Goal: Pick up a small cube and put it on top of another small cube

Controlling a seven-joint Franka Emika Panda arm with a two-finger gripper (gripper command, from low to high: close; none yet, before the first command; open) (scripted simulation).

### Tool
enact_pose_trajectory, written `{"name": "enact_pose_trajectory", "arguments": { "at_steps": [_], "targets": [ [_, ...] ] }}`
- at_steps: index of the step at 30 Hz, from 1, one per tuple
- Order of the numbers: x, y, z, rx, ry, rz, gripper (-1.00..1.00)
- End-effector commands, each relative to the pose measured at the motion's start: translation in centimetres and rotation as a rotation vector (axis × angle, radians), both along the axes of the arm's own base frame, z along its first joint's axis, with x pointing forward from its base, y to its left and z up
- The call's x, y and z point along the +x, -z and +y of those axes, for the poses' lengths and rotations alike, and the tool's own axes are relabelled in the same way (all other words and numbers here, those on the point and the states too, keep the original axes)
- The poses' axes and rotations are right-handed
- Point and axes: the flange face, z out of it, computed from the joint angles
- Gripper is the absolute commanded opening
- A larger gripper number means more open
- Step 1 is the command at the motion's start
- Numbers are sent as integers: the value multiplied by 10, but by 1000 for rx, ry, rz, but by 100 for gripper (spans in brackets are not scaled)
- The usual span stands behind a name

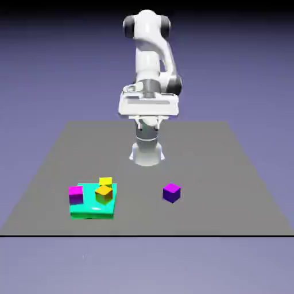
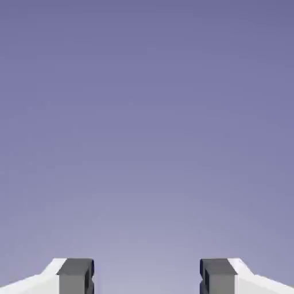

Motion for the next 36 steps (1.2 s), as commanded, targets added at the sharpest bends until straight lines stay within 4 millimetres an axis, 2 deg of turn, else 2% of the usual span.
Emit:
{"name": "enact_pose_trajectory", "arguments": {
  "at_steps": [1, 4, 8, 12, 16, 18, 24, 25, 26, 27, 33, 34, 36],
  "targets": [
    [4, 16, 2, 28, 34, 62, 0],
    [12, 65, 9, 109, 144, 247, 0],
    [11, 130, 21, 212, 301, 496, 0],
    [-1, 191, 37, 305, 467, 750, 0],
    [-23, 245, 59, 385, 636, 1011, 0],
    [-27, 251, 62, 394, 657, 1045, 0],
    [-39, 313, 74, 394, 657, 1045, 0],
    [-40, 317, 75, 394, 657, 1045, 0],
    [-40, 317, 75, 394, 657, 1045, -100],
    [-40, 317, 75, 394, 657, 1045, -100],
    [-27, 255, 63, 394, 656, 1045, -100],
    [-19, 247, 51, 417, 697, 1039, -100],
    [3, 232, 10, 496, 829, 1014, -100]
  ]
}}
